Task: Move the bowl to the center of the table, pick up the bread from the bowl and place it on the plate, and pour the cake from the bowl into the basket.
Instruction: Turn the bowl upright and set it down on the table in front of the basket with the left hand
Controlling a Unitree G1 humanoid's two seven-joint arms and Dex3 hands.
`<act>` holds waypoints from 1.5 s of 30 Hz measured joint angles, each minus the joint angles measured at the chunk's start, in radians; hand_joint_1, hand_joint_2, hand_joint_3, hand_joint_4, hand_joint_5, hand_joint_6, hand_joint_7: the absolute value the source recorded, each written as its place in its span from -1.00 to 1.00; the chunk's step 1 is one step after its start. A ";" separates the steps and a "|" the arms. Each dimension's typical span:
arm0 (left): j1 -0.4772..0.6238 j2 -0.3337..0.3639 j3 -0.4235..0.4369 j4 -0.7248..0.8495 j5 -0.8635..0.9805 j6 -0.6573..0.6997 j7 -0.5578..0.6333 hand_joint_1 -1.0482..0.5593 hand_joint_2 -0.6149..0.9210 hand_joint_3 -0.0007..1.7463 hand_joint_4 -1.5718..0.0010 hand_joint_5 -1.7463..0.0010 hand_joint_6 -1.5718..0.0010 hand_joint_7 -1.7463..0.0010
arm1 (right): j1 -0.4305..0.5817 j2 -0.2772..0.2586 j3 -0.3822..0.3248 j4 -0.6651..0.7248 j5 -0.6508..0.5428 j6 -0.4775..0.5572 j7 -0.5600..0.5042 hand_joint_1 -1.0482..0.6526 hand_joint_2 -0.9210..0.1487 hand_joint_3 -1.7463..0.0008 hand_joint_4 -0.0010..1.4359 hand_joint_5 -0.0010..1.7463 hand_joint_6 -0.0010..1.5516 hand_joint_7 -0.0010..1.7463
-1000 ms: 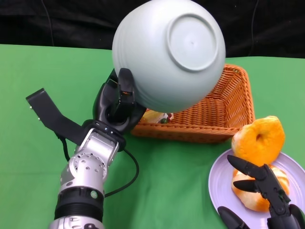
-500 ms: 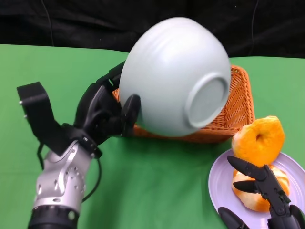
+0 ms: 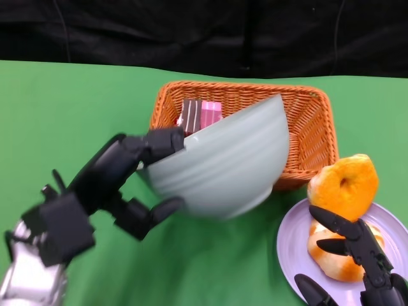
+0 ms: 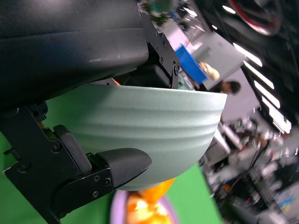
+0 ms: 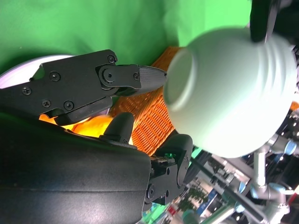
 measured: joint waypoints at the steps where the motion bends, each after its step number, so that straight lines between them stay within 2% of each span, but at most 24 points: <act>1: 0.011 0.019 -0.005 -0.004 0.017 -0.047 0.001 0.15 0.25 0.71 -0.27 -1.00 -0.05 -0.99 | 0.000 0.000 0.000 0.000 0.000 0.000 -0.001 -0.20 -1.00 0.52 -0.94 0.23 -1.00 -0.14; 4: 0.033 0.075 -0.004 0.003 0.112 -0.206 0.045 0.09 0.26 0.71 -0.26 -1.00 -0.03 -0.98 | 0.000 0.000 0.000 0.000 0.000 0.000 -0.002 -0.21 -1.00 0.51 -0.96 0.23 -1.00 -0.15; 8: 0.034 0.121 0.023 0.046 0.289 -0.392 0.163 0.14 0.23 0.66 -0.25 -1.00 0.03 -0.99 | -0.002 0.000 0.001 0.000 0.005 0.000 -0.001 -0.21 -1.00 0.50 -0.97 0.24 -1.00 -0.16; 13: 0.033 0.145 0.089 0.111 0.634 -0.588 0.396 0.14 0.16 0.60 -0.26 -1.00 0.07 -1.00 | -0.003 -0.001 0.000 0.000 0.010 -0.002 -0.001 -0.22 -1.00 0.53 -0.97 0.26 -1.00 -0.15; 14: 0.033 0.148 0.095 0.115 0.715 -0.603 0.462 0.11 0.24 0.50 -0.25 -1.00 0.09 -1.00 | -0.005 -0.001 0.000 0.000 0.010 -0.003 -0.001 -0.23 -1.00 0.53 -0.97 0.27 -1.00 -0.14; 16: 0.034 0.162 0.091 0.122 0.871 -0.607 0.605 0.09 0.32 0.40 -0.24 -1.00 0.10 -1.00 | -0.009 -0.001 0.000 0.000 0.011 -0.004 -0.001 -0.22 -1.00 0.53 -0.97 0.27 -1.00 -0.14; 17: 0.034 0.172 0.075 0.123 0.938 -0.599 0.679 0.07 0.42 0.16 -0.21 -1.00 0.12 -1.00 | -0.011 -0.001 0.000 0.000 0.011 -0.004 0.000 -0.21 -1.00 0.53 -0.97 0.27 -1.00 -0.13; 19: 0.034 0.199 0.021 0.128 1.064 -0.563 0.829 0.06 0.54 -0.07 -0.19 -1.00 0.14 -1.00 | -0.015 -0.001 0.000 0.000 0.011 -0.005 0.000 -0.21 -1.00 0.54 -0.97 0.28 -1.00 -0.13; 22: 0.030 0.241 -0.099 0.151 1.238 -0.465 1.056 0.05 0.62 -0.25 -0.17 -1.00 0.14 -1.00 | -0.016 -0.001 0.000 0.000 0.014 -0.008 0.000 -0.21 -1.00 0.53 -0.97 0.28 -1.00 -0.13; 23: 0.027 0.255 -0.145 0.164 1.285 -0.427 1.127 0.01 0.70 -0.42 -0.16 -1.00 0.14 -1.00 | -0.015 -0.001 0.000 0.000 0.014 -0.010 -0.001 -0.22 -1.00 0.53 -0.97 0.29 -1.00 -0.12; 25: 0.011 0.287 -0.255 0.201 1.370 -0.336 1.268 -0.01 0.78 -0.56 -0.16 -1.00 0.15 -1.00 | -0.014 -0.002 -0.001 0.002 0.015 -0.018 -0.004 -0.22 -1.00 0.53 -0.96 0.29 -1.00 -0.12; 26: 0.004 0.300 -0.297 0.216 1.392 -0.291 1.303 -0.03 0.84 -0.69 -0.08 -1.00 0.21 -0.97 | -0.012 -0.002 -0.002 0.002 0.015 -0.020 -0.006 -0.23 -1.00 0.55 -0.95 0.30 -1.00 -0.10; 28: -0.005 0.318 -0.361 0.233 1.399 -0.199 1.304 -0.05 0.91 -0.83 -0.02 -1.00 0.22 -0.81 | -0.004 -0.002 -0.004 0.002 0.020 -0.021 -0.008 -0.23 -1.00 0.56 -0.95 0.31 -1.00 -0.09; 29: -0.010 0.325 -0.385 0.235 1.391 -0.171 1.298 -0.04 0.92 -0.86 0.00 -0.91 0.21 -0.66 | -0.001 -0.002 -0.004 0.002 0.024 -0.021 -0.008 -0.23 -1.00 0.56 -0.95 0.31 -1.00 -0.09; 30: -0.011 0.332 -0.399 0.232 1.349 -0.160 1.256 -0.02 0.92 -0.92 -0.01 -0.66 0.08 -0.19 | 0.000 -0.002 -0.004 0.002 0.027 -0.021 -0.009 -0.23 -1.00 0.56 -0.95 0.31 -1.00 -0.09; 31: -0.009 0.337 -0.405 0.222 1.296 -0.160 1.196 -0.01 0.93 -0.96 -0.03 -0.51 -0.07 0.20 | 0.001 -0.003 -0.004 0.002 0.029 -0.021 -0.009 -0.22 -1.00 0.56 -0.95 0.31 -1.00 -0.09; 32: -0.004 0.341 -0.406 0.207 1.239 -0.160 1.130 0.00 0.97 -0.95 0.14 -0.14 -0.02 0.61 | 0.002 -0.002 -0.004 0.002 0.029 -0.021 -0.010 -0.21 -1.00 0.56 -0.95 0.32 -1.00 -0.08; 33: 0.004 0.345 -0.406 0.184 1.179 -0.159 1.051 0.00 0.98 -0.95 0.16 0.06 -0.01 0.77 | 0.002 -0.002 -0.004 0.002 0.030 -0.021 -0.010 -0.21 -1.00 0.56 -0.95 0.32 -1.00 -0.08; 34: 0.015 0.349 -0.406 0.158 1.122 -0.156 0.974 0.00 0.99 -0.95 0.16 0.16 -0.01 0.86 | 0.002 -0.002 -0.004 0.002 0.030 -0.021 -0.011 -0.21 -1.00 0.56 -0.95 0.32 -1.00 -0.08; 35: 0.031 0.355 -0.406 0.126 1.062 -0.149 0.894 -0.05 1.00 -0.84 0.27 0.36 0.15 0.94 | 0.002 -0.002 -0.004 0.002 0.031 -0.021 -0.011 -0.21 -1.00 0.56 -0.95 0.32 -1.00 -0.08; 38: 0.092 0.383 -0.401 -0.004 0.854 -0.101 0.651 -0.20 1.00 -0.69 0.41 0.68 0.40 0.99 | 0.002 -0.002 -0.002 0.002 0.045 -0.023 -0.011 -0.20 -1.00 0.56 -0.96 0.33 -1.00 -0.08; 40: 0.132 0.412 -0.390 -0.105 0.725 -0.058 0.507 -0.23 1.00 -0.66 0.43 0.73 0.44 1.00 | 0.002 -0.002 -0.001 0.002 0.061 -0.032 -0.011 -0.20 -1.00 0.56 -0.97 0.33 -1.00 -0.08; 41: 0.147 0.424 -0.383 -0.141 0.666 -0.033 0.451 -0.43 1.00 -0.62 0.56 0.80 0.57 1.00 | 0.001 -0.003 -0.001 0.003 0.071 -0.037 -0.010 -0.20 -0.99 0.54 -0.99 0.36 -1.00 -0.08; 45: 0.197 0.462 -0.348 -0.289 0.376 0.086 0.226 -0.67 1.00 -0.56 0.70 0.88 0.68 1.00 | -0.017 -0.012 0.001 0.005 0.120 -0.054 0.017 -0.23 -0.96 0.52 -1.00 0.41 -1.00 -0.09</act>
